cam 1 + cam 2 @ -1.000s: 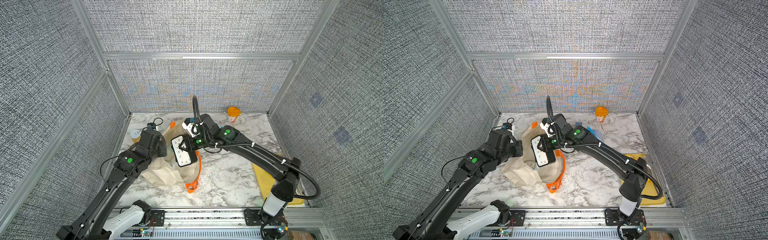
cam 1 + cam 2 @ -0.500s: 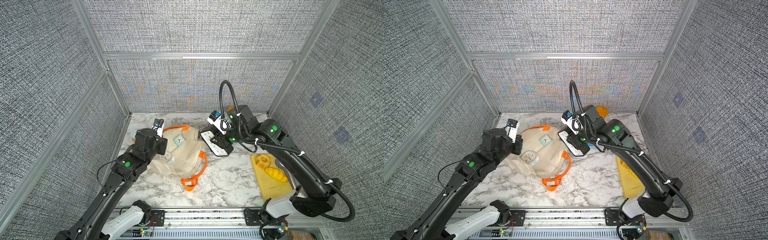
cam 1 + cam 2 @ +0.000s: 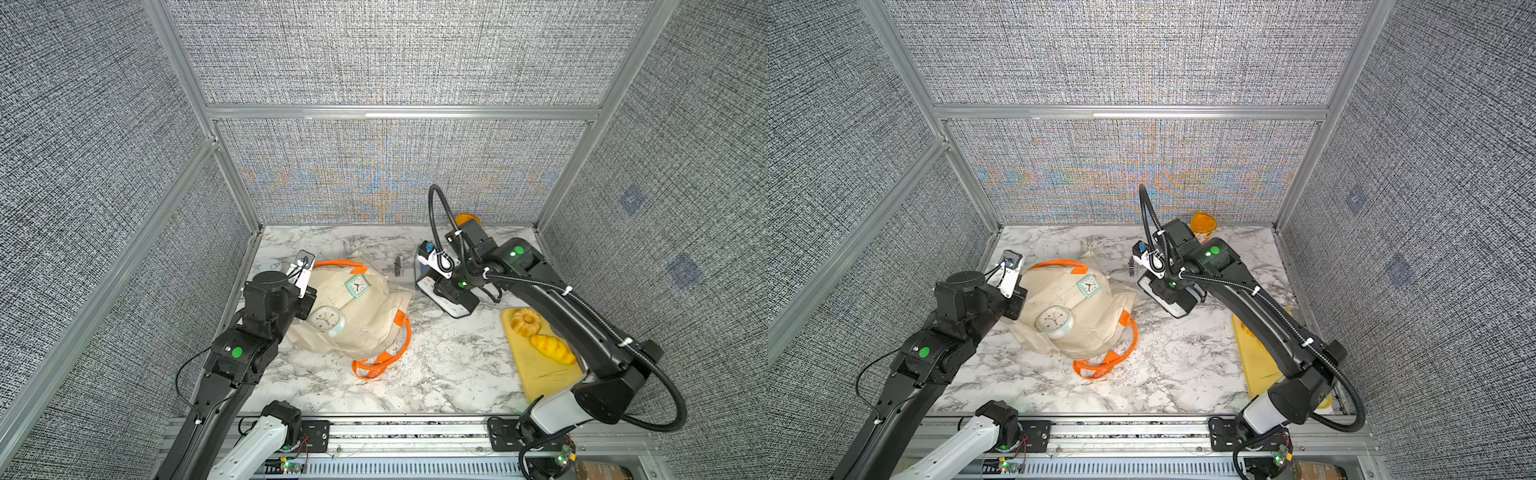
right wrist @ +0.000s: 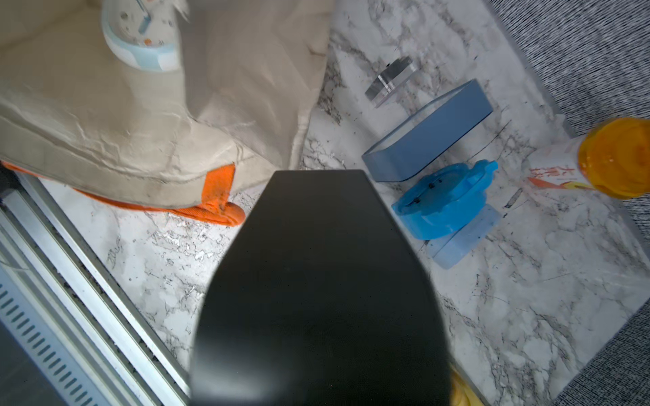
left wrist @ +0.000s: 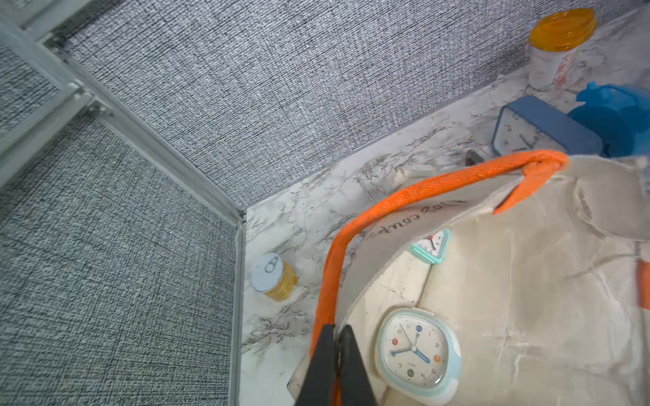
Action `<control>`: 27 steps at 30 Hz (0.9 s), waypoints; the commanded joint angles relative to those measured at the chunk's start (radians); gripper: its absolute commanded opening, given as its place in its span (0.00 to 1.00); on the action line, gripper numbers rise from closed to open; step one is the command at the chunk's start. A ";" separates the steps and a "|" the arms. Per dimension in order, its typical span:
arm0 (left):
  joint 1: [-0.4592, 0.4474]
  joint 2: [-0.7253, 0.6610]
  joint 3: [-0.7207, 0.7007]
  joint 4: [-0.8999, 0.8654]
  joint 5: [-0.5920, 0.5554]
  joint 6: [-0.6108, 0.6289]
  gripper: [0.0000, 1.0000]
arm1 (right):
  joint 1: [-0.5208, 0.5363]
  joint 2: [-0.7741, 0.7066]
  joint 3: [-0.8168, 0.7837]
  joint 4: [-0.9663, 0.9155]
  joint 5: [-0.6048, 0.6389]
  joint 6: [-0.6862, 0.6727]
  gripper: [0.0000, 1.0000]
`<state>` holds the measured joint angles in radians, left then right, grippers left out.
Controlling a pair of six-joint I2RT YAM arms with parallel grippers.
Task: Take the alarm clock out of the canvas bag
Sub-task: Place the alarm at the center of the board.
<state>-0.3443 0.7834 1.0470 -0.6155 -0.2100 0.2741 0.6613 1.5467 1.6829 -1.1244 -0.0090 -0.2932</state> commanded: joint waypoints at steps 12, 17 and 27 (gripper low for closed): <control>0.104 -0.039 -0.011 0.042 0.089 0.097 0.00 | 0.001 0.277 0.025 0.124 -0.026 -0.097 0.41; 0.108 -0.032 -0.030 0.057 0.114 0.096 0.00 | 0.001 0.389 0.085 0.147 0.010 -0.086 0.42; 0.112 -0.041 -0.079 0.093 0.143 0.096 0.00 | -0.009 0.579 0.246 0.119 0.036 -0.058 0.42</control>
<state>-0.2340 0.7460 0.9707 -0.6006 -0.0921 0.3664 0.6590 2.1090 1.9038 -0.9913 0.0193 -0.3527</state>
